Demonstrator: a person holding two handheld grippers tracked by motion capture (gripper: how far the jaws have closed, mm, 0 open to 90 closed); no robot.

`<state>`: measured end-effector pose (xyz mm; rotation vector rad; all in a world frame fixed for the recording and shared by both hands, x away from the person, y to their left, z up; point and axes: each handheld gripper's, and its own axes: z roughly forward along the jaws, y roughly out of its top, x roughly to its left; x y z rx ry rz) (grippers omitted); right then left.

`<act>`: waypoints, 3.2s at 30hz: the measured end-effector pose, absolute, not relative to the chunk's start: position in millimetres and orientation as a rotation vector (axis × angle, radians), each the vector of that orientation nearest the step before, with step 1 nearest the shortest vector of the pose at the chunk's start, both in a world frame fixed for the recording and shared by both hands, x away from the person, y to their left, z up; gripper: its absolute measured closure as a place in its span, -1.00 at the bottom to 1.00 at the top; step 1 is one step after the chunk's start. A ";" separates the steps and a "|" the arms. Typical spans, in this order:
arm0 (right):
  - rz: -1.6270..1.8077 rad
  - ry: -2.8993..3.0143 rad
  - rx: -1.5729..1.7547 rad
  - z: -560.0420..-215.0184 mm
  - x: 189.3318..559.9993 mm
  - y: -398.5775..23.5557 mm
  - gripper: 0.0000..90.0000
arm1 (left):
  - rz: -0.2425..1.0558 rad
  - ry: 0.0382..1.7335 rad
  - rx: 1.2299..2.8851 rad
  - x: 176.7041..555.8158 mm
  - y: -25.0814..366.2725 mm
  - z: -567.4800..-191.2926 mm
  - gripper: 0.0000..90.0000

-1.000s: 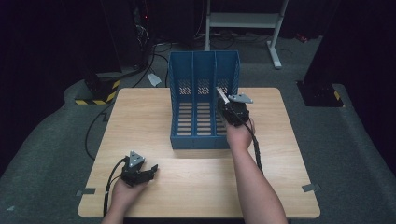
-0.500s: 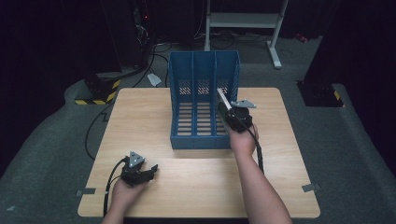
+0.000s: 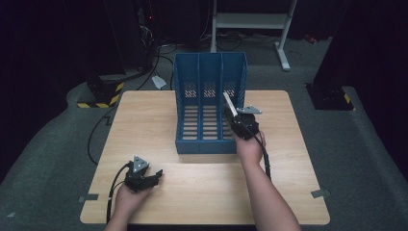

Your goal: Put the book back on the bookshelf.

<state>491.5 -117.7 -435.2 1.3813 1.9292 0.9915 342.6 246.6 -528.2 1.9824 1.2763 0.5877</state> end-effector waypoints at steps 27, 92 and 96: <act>0.910 1.899 1.392 -420.1 509.7 -99.9 0.69 | 0.587 1.276 1.982 342.6 246.7 -528.1 -0.23; 0.965 1.659 1.511 -419.1 498.7 -108.0 0.52 | 0.588 1.273 1.980 342.0 246.2 -528.3 -0.22; 0.974 1.652 1.510 -418.0 497.7 -108.9 0.48 | 0.587 1.274 1.981 342.0 246.2 -528.3 -0.22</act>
